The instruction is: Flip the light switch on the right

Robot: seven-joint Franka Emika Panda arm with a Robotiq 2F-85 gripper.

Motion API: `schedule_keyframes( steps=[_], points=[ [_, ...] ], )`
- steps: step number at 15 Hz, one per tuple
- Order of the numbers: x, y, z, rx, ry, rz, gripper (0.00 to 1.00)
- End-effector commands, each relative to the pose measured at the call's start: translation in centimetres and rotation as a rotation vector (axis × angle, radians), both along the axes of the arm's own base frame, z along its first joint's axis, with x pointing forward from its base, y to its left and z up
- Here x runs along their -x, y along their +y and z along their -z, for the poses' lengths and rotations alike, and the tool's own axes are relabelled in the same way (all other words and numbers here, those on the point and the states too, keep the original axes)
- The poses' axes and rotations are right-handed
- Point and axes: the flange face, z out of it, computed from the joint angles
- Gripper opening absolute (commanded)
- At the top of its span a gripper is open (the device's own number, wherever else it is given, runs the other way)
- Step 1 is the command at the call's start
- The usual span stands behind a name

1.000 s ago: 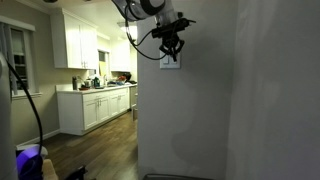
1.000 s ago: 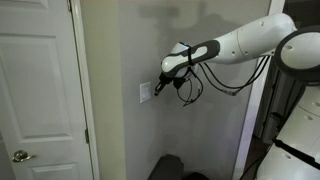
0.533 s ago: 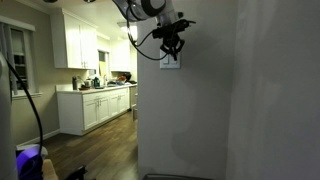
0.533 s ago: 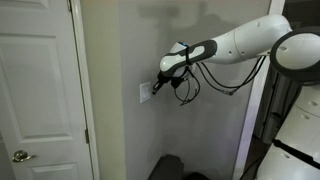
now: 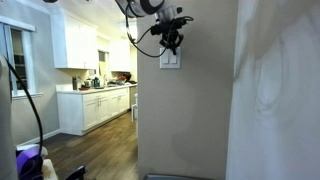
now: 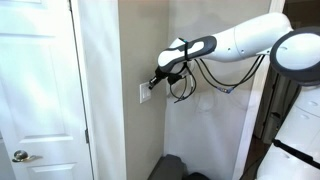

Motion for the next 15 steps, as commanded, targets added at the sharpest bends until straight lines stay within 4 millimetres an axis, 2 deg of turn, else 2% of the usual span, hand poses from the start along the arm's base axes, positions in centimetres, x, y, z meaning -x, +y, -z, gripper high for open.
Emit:
schedule_keyframes(
  steps=[1, 5, 12, 15],
  points=[
    [-0.5, 0.5, -0.1, -0.049, -0.017, 0.022, 0.0],
    [-0.3, -0.3, 0.0, -0.031, -0.012, 0.048, 0.0],
    [0.3, -4.4, -0.1, 0.012, 0.001, 0.18, 0.0],
    [0.1, -5.0, 0.1, 0.021, 0.01, 0.2, 0.03]
  ],
)
